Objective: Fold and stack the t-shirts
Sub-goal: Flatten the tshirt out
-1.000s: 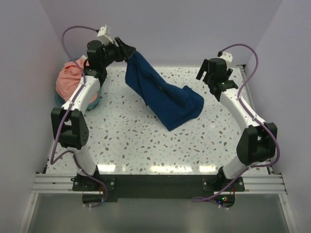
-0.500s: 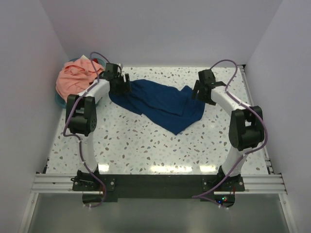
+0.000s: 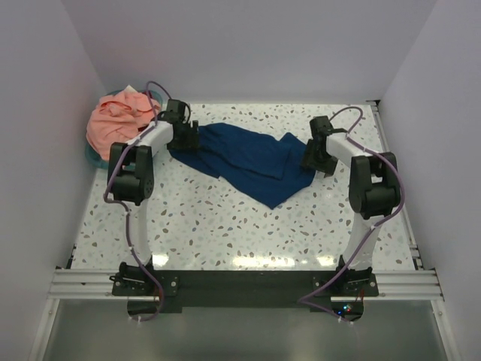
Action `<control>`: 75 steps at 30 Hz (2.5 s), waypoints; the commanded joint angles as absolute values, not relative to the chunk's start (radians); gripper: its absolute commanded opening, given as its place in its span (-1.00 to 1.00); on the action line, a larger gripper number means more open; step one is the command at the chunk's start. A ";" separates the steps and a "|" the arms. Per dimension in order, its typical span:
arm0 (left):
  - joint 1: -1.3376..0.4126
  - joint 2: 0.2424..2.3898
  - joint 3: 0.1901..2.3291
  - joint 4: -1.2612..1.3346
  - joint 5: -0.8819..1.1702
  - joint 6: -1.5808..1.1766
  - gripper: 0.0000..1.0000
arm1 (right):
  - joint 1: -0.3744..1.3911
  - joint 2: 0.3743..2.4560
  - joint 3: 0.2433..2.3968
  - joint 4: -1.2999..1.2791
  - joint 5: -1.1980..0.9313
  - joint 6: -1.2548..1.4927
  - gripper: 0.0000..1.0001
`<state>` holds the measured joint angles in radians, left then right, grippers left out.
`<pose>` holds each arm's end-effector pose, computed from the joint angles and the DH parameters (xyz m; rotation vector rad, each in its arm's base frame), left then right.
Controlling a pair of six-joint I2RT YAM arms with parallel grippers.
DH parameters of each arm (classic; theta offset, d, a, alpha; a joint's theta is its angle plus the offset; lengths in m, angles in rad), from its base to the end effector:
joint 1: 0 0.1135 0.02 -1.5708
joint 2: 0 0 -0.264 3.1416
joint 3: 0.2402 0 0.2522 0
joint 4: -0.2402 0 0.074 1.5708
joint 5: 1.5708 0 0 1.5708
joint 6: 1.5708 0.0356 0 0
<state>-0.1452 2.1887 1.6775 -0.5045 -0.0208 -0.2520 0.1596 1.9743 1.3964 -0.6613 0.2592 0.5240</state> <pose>0.4688 -0.0678 0.1680 -0.1459 2.5868 -0.1192 0.3933 0.0541 0.1702 0.5549 2.6823 -0.1827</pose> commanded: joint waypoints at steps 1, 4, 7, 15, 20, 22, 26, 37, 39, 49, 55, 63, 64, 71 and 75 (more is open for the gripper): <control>-0.147 2.236 1.741 -0.508 -0.014 -0.236 0.52 | 0.126 2.003 1.453 -0.647 0.173 0.519 0.42; -0.147 2.278 1.769 -0.491 0.024 -0.252 0.53 | 0.114 2.032 1.465 -0.617 0.135 0.489 0.20; -0.147 2.289 1.773 -0.456 0.047 -0.255 0.54 | 0.107 2.063 1.488 -0.601 0.089 0.466 0.04; -0.147 2.407 1.917 -0.443 0.091 -0.226 0.57 | 0.078 2.146 1.583 -0.612 0.081 0.466 -0.88; -0.149 2.471 2.063 -0.425 0.100 -0.229 0.62 | 0.041 2.195 1.715 -0.637 0.104 0.500 -1.00; -0.149 2.474 2.100 -0.394 0.115 -0.242 0.64 | 0.026 2.220 1.799 -0.650 0.103 0.496 -1.00; -0.166 2.422 2.094 -0.357 0.109 -0.242 0.65 | 0.018 2.298 1.960 -0.727 0.101 0.459 -1.00; -0.311 2.126 1.627 -0.292 0.038 -0.094 0.65 | 0.025 2.229 1.904 -0.726 0.055 0.413 0.44; -0.342 2.051 1.557 -0.264 0.055 -0.086 0.65 | 0.031 2.160 1.852 -0.721 0.043 0.396 0.44; -0.416 2.034 1.471 -0.242 0.014 -0.052 0.46 | 0.057 1.974 1.566 -0.680 0.006 0.416 0.45; -0.429 2.115 1.554 -0.248 0.003 -0.011 0.20 | 0.064 1.985 1.572 -0.683 0.002 0.410 0.45; -0.448 2.134 1.546 -0.281 -0.026 -0.005 0.02 | 0.069 1.971 1.548 -0.681 0.003 0.417 0.45; -0.448 2.131 1.542 -0.284 -0.026 -0.006 0.01 | 0.071 1.968 1.545 -0.681 0.003 0.417 0.45; -0.448 2.134 1.502 -0.310 -0.028 0.028 -0.26 | 0.084 1.991 1.528 -0.667 -0.040 0.422 0.45; -0.448 2.138 1.494 -0.325 -0.040 0.020 -0.60 | 0.095 2.023 1.542 -0.660 -0.069 0.419 0.44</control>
